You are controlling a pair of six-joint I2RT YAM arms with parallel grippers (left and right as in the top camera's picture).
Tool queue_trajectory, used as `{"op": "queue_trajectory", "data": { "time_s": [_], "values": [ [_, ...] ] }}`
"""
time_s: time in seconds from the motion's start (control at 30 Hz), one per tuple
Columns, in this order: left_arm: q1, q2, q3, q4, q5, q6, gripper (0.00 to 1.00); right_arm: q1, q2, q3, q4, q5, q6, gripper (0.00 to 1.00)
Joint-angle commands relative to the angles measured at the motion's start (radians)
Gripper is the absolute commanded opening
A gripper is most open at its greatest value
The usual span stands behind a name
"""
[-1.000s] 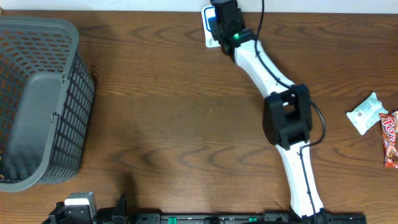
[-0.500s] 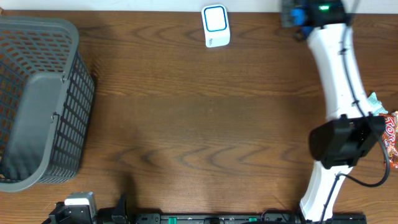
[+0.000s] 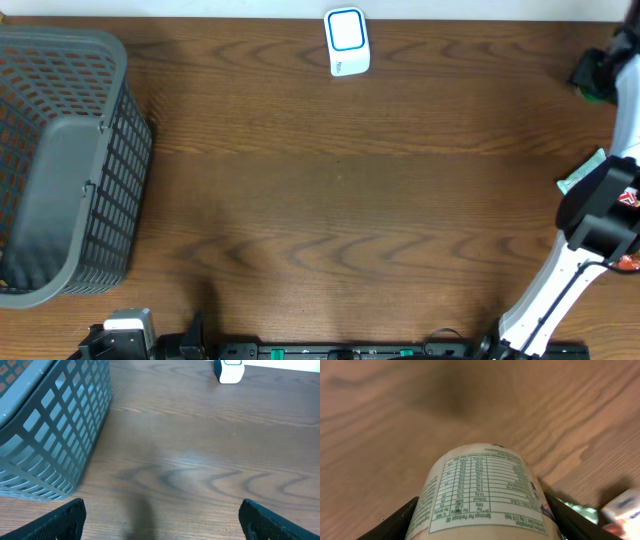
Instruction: Scan the item barcode
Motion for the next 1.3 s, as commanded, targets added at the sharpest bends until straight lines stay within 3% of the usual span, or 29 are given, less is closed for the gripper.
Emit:
{"op": "queue_trajectory", "data": {
  "time_s": [0.0,0.37,0.4,0.47,0.77,0.93,1.07,1.27],
  "values": [
    [0.004,-0.004,0.003,0.001,0.01,0.016,0.98,-0.032,0.065,-0.003,-0.019,-0.078,0.108,0.66],
    [0.004,-0.004,0.004,0.001,0.01,0.016,0.98,-0.055,0.137,0.015,-0.038,-0.185,0.142,0.71],
    [0.004,-0.004,0.003,0.001,0.01,0.016,0.98,-0.057,0.129,0.027,-0.044,-0.185,0.142,0.76],
    [0.004,-0.004,0.003,0.001,0.01,0.016,0.98,-0.065,0.097,0.063,-0.067,-0.188,0.143,0.99],
    [0.004,-0.004,0.003,0.001,0.01,0.016,0.98,-0.083,-0.23,0.183,-0.12,-0.217,0.232,0.99],
    [0.004,-0.004,0.003,0.001,0.01,0.016,0.98,-0.054,-0.386,0.183,-0.15,-0.445,0.241,0.99],
    [0.004,-0.004,0.004,0.001,0.01,0.016,0.98,0.003,-0.474,0.183,-0.214,-0.671,0.069,0.99],
    [0.004,-0.004,0.003,0.001,0.01,0.016,0.98,0.043,-0.64,0.183,-0.381,-0.652,-0.111,0.99]
  ]
}}
